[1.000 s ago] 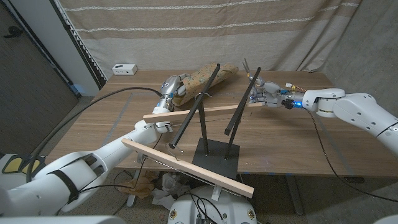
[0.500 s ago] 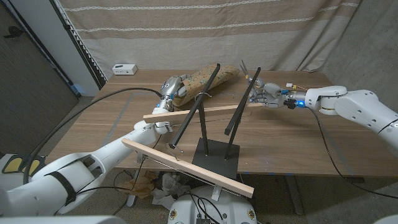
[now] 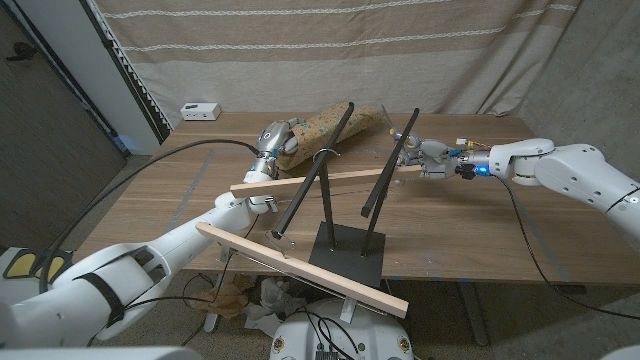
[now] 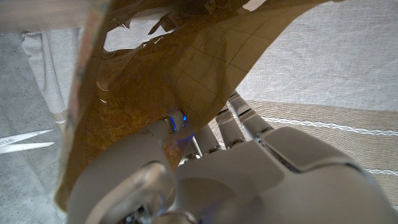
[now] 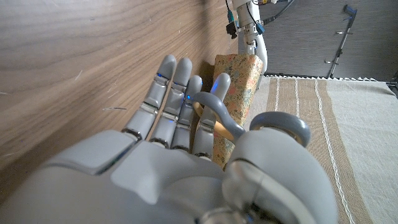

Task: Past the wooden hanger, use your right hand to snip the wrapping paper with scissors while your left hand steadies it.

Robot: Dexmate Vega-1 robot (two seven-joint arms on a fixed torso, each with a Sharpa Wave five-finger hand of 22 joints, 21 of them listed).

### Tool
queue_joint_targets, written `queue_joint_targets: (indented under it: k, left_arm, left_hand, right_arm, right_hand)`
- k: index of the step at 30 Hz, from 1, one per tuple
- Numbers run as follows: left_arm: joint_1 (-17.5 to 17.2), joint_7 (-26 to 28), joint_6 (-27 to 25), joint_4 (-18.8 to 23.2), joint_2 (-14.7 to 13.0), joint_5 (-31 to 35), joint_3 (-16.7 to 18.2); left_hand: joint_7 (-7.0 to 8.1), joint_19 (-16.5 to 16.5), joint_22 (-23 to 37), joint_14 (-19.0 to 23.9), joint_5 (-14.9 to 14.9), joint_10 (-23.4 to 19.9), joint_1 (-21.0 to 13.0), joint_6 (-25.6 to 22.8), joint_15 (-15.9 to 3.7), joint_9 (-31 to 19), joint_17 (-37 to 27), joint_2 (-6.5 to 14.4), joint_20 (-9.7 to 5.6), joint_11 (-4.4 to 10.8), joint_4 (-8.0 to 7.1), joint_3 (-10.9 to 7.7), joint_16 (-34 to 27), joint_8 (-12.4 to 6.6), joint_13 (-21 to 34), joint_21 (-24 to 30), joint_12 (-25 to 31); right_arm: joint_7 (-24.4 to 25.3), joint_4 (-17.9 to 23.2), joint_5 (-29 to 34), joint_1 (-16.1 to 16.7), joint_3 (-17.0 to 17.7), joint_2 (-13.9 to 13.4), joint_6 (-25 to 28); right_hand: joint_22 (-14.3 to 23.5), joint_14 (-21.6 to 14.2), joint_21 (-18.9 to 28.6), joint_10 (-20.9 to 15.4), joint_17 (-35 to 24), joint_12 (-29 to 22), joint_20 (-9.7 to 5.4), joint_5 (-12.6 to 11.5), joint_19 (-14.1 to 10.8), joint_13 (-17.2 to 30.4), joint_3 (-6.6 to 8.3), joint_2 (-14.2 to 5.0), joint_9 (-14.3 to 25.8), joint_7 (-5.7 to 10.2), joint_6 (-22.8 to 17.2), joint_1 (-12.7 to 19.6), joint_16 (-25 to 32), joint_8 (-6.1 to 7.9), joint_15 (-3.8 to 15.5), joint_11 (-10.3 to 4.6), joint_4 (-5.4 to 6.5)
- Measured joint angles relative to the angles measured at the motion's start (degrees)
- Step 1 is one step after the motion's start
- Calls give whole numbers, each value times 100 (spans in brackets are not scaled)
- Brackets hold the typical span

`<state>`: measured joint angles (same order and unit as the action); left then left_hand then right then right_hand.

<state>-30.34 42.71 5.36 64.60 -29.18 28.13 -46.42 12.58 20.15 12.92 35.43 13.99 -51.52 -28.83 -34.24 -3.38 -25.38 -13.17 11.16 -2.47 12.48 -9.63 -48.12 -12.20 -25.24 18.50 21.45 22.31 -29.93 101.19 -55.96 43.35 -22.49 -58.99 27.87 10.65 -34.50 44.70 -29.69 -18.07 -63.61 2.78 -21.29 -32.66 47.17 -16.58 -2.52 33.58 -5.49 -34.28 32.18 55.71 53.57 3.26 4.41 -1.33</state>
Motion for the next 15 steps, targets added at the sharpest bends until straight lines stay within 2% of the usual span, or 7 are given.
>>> queue_joint_targets:
  k: [7,12,15]
  left_arm:
    - [47,78,24,-33,9,4,14]
    - [69,132,29,-52,15,23,13]
    - [82,145,29,-76,23,24,14]
  left_hand:
    - [-9,0,0,0,34,0,0,9,0,-22,-2,0,0,0,0,0,0,-12,0,44,0]
    - [-9,0,0,46,34,21,0,10,16,-27,-2,0,0,-21,1,1,0,-23,-1,44,0]
    - [-9,0,-1,62,34,21,0,10,0,-54,-2,0,0,-21,1,1,0,-23,18,44,0]
  right_arm:
    - [-179,-38,85,-80,-87,0,40]
    - [-289,-80,163,-185,-179,22,71]
    - [-344,-88,203,-214,-201,31,91]
  right_hand:
    - [0,24,-42,1,53,0,32,0,32,-235,-23,-31,-157,40,40,-30,-133,-210,-21,0,23]
    - [1,33,-42,1,81,0,54,0,55,-339,-40,-30,-236,41,39,-30,-188,-298,-30,1,40]
    - [1,33,-58,1,81,0,63,0,63,-367,-40,-21,-255,41,39,-40,-198,-301,-30,1,40]
